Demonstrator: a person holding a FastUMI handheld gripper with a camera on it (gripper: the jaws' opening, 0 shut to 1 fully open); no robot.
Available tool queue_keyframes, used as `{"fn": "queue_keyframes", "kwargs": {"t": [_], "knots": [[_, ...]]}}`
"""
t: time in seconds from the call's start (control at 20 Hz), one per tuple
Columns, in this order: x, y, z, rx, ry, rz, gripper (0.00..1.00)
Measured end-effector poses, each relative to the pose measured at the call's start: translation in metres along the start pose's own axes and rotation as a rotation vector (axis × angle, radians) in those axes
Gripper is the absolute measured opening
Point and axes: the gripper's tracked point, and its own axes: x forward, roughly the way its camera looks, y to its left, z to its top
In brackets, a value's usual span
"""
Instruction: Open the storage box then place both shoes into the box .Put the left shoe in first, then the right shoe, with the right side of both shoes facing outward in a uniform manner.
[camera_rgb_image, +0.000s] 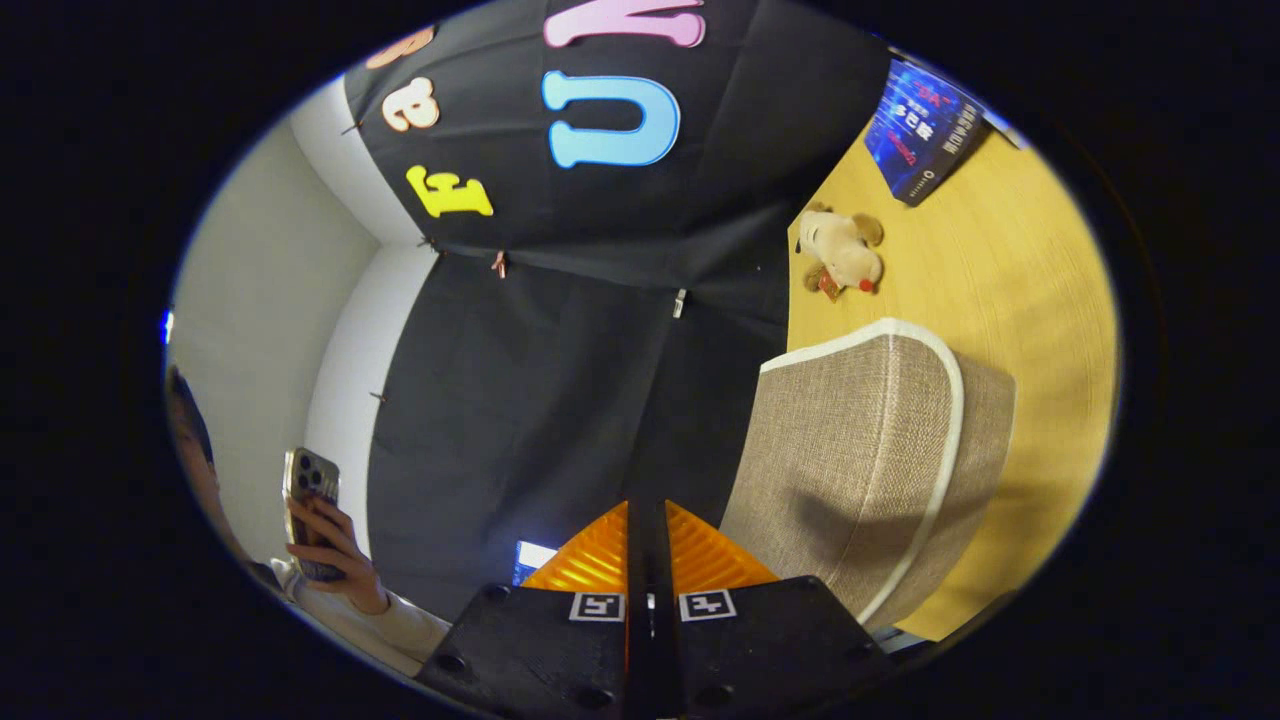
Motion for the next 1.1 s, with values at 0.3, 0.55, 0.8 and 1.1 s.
{"fn": "queue_keyframes", "kwargs": {"t": [0.3,0.55,0.8,1.1], "knots": [[-0.054,-0.088,-0.002,0.058,-0.046,-0.121,0.47],[-0.042,-0.107,-0.043,0.208,0.095,-0.036,0.60],[-0.033,-0.105,-0.042,0.288,0.088,0.097,0.67],[-0.036,-0.107,-0.026,0.300,0.054,0.198,0.67]]}}
